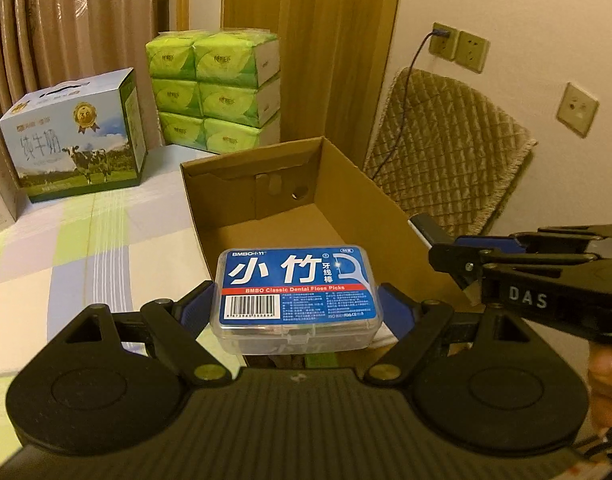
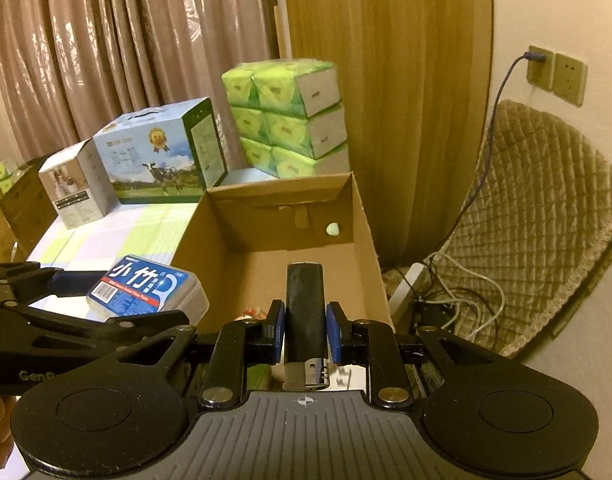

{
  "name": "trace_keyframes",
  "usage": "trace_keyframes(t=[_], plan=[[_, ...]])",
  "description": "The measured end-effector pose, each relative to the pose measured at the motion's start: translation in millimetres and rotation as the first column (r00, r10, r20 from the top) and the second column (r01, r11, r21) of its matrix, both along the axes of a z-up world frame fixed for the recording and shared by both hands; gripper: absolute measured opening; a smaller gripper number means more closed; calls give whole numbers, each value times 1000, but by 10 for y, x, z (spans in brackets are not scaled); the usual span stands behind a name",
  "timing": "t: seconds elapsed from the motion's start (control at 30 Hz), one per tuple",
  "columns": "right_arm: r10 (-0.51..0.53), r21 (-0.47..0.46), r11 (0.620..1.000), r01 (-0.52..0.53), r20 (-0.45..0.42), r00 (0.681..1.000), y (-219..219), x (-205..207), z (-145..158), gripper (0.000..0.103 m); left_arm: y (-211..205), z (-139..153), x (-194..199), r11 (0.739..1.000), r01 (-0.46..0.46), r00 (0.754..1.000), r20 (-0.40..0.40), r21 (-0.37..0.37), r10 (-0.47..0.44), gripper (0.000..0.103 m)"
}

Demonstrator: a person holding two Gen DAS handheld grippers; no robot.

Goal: Organize objects
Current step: 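Carry the floss box and lighter with both tools over the cardboard box, then open both tools to drop the floss box and lighter into the box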

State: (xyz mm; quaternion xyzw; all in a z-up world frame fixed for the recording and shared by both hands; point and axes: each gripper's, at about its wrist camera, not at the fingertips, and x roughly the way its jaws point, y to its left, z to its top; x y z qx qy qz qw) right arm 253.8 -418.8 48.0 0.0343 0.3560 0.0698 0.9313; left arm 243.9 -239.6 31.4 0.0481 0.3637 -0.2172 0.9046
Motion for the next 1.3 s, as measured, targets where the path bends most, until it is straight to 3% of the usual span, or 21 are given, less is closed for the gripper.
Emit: trace_keyframes(t=[0.23, 0.47, 0.53, 0.9, 0.93, 0.97, 1.0, 1.1, 1.2, 1.3], plan=[[-5, 0, 1000, 5, -26, 1000, -29, 318, -134, 19, -72, -125, 413, 1000, -16, 1000, -15, 17, 16, 83], [-17, 0, 1000, 17, -30, 999, -82, 435, -174, 19, -134, -189, 562, 999, -11, 1000, -6, 30, 11, 84], [-15, 0, 1000, 15, -32, 999, -81, 438, -187, 19, -141, -211, 618, 1000, -12, 1000, -12, 24, 13, 88], [-1, 79, 997, 3, -17, 1000, -38, 512, -160, 20, 144, -134, 561, 998, -57, 998, 30, 27, 56, 91], [6, 102, 995, -6, 0, 1000, -36, 529, -139, 32, 180, -125, 558, 998, -63, 998, 28, 27, 62, 91], [9, 121, 993, -10, 12, 1000, -42, 541, -119, 61, 223, -116, 544, 997, -69, 997, 29, 27, 68, 91], [1, 136, 991, -5, 25, 1000, -53, 535, -91, 70, 268, -108, 524, 997, -77, 997, 32, 26, 76, 92], [-20, 154, 988, 9, 67, 998, -80, 434, 14, 74, 411, -90, 420, 995, -95, 995, 43, 25, 94, 95], [-23, 158, 987, 11, 70, 997, -97, 266, 75, 75, 569, -83, 252, 994, -110, 992, 56, 12, 110, 102], [-36, 145, 989, 26, 69, 997, -97, 19, 139, 82, 659, -65, 60, 993, -118, 991, 61, 7, 117, 102]])
